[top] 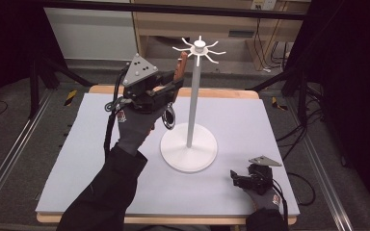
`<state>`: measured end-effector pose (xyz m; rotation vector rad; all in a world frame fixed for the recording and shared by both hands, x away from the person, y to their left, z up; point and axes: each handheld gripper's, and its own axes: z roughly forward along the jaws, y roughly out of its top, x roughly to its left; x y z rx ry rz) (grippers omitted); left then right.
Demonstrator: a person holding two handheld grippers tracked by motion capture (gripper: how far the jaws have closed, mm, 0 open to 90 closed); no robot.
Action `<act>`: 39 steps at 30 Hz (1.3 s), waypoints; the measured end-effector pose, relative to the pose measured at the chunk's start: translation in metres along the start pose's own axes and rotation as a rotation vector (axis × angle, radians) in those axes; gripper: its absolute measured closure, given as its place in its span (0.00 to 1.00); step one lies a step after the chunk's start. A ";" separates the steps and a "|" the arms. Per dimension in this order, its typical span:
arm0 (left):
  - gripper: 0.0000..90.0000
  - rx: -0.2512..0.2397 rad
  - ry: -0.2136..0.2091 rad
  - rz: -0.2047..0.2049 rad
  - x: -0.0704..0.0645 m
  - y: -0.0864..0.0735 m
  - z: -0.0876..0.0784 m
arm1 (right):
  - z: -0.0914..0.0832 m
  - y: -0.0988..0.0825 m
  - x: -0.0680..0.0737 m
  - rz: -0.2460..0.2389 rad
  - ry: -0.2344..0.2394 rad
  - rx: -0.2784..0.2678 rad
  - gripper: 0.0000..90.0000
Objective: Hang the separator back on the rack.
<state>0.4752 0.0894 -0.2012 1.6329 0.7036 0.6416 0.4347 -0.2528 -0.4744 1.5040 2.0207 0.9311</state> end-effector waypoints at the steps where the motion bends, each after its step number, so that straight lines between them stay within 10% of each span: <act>1: 0.75 0.002 0.001 0.002 0.000 0.000 0.000 | 0.000 0.000 0.000 -0.001 0.000 0.000 0.12; 39: 0.61 0.005 0.001 -0.005 0.009 -0.019 -0.003 | 0.001 0.000 0.001 0.001 -0.003 0.002 0.12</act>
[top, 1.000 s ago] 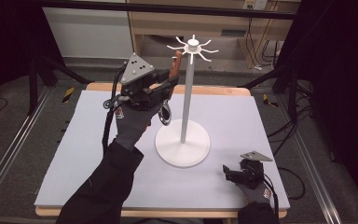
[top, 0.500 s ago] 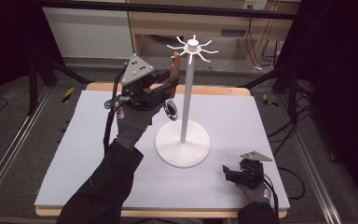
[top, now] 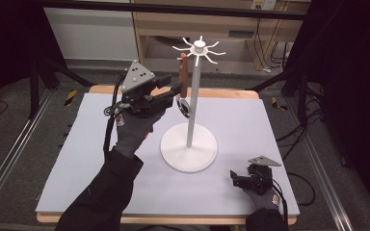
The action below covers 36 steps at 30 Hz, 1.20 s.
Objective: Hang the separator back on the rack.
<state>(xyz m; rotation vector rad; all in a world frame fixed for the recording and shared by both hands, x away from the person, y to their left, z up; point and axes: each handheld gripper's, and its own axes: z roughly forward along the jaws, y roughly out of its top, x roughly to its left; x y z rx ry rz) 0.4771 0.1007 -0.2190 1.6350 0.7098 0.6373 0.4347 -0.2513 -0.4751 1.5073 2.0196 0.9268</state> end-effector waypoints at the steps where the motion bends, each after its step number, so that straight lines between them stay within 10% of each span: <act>1: 0.60 0.004 0.001 0.000 0.003 -0.005 -0.004 | 0.000 0.000 0.000 -0.002 -0.001 0.000 0.12; 21: 0.47 0.070 0.003 0.020 0.034 -0.074 -0.038 | 0.001 -0.001 0.001 0.003 -0.011 0.006 0.11; 36: 0.43 0.244 0.083 0.013 0.063 -0.162 -0.054 | 0.000 -0.002 0.001 0.009 -0.021 0.003 0.11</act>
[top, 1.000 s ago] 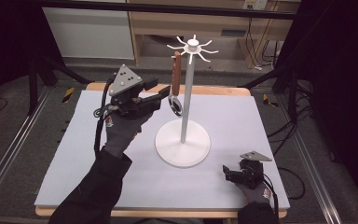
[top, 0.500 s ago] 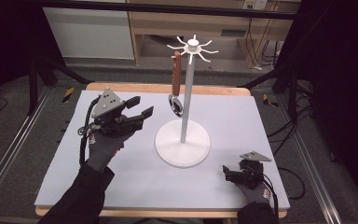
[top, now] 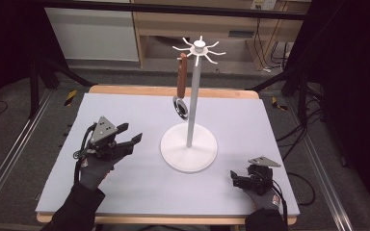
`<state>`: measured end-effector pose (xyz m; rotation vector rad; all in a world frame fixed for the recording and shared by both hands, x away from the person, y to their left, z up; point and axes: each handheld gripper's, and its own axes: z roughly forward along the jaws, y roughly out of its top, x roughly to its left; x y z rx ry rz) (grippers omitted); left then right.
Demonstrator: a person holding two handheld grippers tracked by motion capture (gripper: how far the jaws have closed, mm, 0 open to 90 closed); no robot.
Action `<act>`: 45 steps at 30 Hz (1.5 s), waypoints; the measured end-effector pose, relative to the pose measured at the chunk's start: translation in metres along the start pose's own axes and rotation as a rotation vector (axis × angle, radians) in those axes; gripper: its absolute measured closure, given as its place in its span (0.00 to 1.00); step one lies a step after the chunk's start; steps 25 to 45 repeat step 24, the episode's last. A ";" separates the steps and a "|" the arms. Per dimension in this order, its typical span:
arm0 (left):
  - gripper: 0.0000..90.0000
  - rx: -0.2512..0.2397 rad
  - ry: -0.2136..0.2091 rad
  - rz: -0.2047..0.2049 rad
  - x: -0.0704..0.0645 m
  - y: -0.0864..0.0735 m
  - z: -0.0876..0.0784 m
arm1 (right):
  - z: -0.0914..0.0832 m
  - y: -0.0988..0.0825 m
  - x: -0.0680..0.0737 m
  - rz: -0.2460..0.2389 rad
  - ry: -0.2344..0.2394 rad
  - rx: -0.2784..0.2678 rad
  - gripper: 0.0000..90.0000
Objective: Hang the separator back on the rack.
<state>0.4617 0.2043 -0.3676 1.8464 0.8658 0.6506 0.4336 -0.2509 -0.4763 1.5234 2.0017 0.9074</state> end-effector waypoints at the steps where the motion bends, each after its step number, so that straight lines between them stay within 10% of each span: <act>1: 0.43 0.000 0.000 0.000 0.000 0.000 0.000 | 0.000 0.000 0.000 0.000 0.000 0.000 0.11; 14: 0.42 0.111 0.077 -0.070 0.036 -0.073 -0.009 | -0.001 -0.001 -0.003 -0.014 -0.013 -0.015 0.10; 24: 0.41 0.135 0.150 -0.097 0.053 -0.099 -0.021 | -0.001 -0.002 -0.007 -0.014 -0.045 -0.008 0.10; 45: 0.41 0.135 0.150 -0.097 0.053 -0.099 -0.021 | -0.001 -0.002 -0.007 -0.014 -0.045 -0.008 0.10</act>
